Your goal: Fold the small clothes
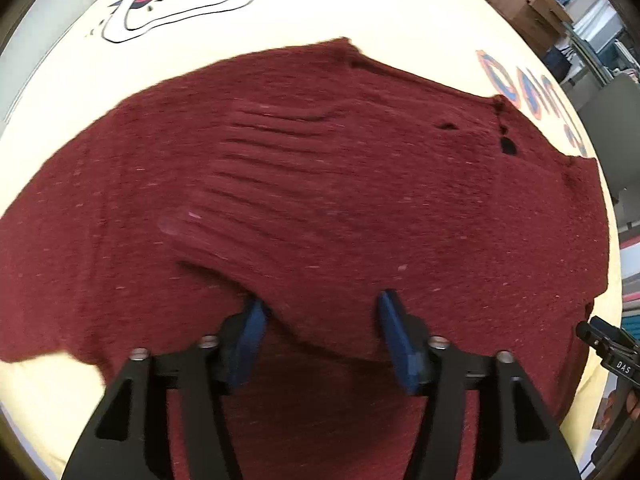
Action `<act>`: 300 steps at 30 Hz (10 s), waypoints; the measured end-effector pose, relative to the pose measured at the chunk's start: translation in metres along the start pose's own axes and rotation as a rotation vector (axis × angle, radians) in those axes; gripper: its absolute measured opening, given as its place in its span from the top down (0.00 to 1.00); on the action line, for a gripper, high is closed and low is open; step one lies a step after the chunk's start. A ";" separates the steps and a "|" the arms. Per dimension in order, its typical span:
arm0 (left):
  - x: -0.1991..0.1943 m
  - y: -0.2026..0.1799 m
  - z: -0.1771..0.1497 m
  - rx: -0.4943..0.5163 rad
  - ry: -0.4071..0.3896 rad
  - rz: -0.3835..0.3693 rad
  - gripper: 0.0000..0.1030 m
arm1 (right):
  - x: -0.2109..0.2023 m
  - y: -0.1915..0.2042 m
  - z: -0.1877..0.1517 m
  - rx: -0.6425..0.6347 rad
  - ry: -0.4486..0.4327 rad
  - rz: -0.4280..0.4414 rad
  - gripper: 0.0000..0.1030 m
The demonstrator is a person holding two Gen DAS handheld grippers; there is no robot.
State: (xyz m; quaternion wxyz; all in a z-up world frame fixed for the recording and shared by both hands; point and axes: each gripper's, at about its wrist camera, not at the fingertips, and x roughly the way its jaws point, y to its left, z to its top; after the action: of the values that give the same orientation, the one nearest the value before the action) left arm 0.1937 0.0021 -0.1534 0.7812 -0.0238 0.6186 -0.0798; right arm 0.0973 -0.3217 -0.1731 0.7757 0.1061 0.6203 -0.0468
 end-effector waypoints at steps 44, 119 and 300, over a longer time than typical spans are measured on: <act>-0.041 0.003 0.048 0.048 -0.173 -0.082 0.87 | -0.017 0.002 0.009 -0.005 -0.032 -0.026 0.19; 0.019 0.001 -0.041 0.115 -0.204 0.085 0.01 | 0.026 0.093 0.033 -0.216 -0.276 -0.088 0.01; 0.036 0.079 -0.004 0.051 -0.010 0.022 0.83 | -0.046 0.246 0.040 -0.506 -0.247 0.070 0.00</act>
State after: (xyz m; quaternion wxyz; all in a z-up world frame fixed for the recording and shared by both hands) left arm 0.2053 0.0747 -0.1996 0.7857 0.0026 0.6125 -0.0867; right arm 0.1751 -0.0942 -0.0937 0.8484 -0.0761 0.5091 0.1235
